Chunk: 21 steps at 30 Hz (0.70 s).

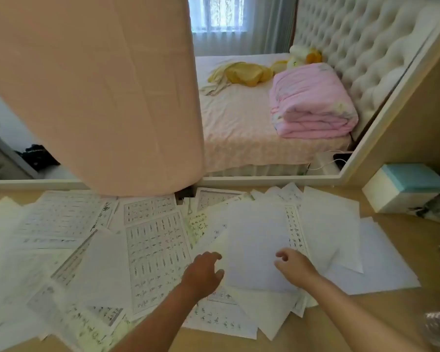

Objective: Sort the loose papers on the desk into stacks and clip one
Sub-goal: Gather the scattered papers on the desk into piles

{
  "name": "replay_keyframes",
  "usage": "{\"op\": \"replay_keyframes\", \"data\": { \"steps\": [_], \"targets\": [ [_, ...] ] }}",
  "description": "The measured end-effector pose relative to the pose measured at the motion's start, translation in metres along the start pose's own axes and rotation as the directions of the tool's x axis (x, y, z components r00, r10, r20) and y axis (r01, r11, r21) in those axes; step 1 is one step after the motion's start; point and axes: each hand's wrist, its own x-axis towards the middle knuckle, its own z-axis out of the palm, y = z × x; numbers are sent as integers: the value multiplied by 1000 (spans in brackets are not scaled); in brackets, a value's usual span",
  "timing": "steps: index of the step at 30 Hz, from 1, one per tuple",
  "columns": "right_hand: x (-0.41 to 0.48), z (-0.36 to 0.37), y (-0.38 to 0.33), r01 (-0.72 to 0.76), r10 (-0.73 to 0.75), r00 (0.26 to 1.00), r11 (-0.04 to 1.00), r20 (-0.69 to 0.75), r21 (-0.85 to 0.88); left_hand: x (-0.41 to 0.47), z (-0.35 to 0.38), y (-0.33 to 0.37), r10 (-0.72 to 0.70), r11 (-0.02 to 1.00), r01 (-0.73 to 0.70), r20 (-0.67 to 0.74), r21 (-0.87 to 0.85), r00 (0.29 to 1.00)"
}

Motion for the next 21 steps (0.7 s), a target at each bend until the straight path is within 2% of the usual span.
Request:
{"op": "replay_keyframes", "data": {
  "steps": [3,6,10,12,15,19,21],
  "targets": [
    [28,-7,5,-129,129,987,992,-93,5,41,-2,-8,-23,999,23,-20,-24,1000],
    [44,-7,4,-290,284,946,957,-155,-14,82,-3,-12,-111,983,115,37,-142,993],
    [62,2,-3,-401,392,897,916,-203,1,130,2,-8,-173,955,171,13,-241,985],
    [65,7,-5,-417,408,886,909,-222,4,143,5,-3,-196,935,188,4,-302,981],
    [67,12,-8,-423,415,873,906,-256,25,153,4,7,-183,936,181,22,-303,983],
    [70,14,-4,-404,412,898,911,-155,79,158,5,13,-192,896,231,138,-379,972],
    [73,9,0,-395,409,888,913,-211,106,162,7,15,-164,897,217,165,-386,973]
  ]
}}
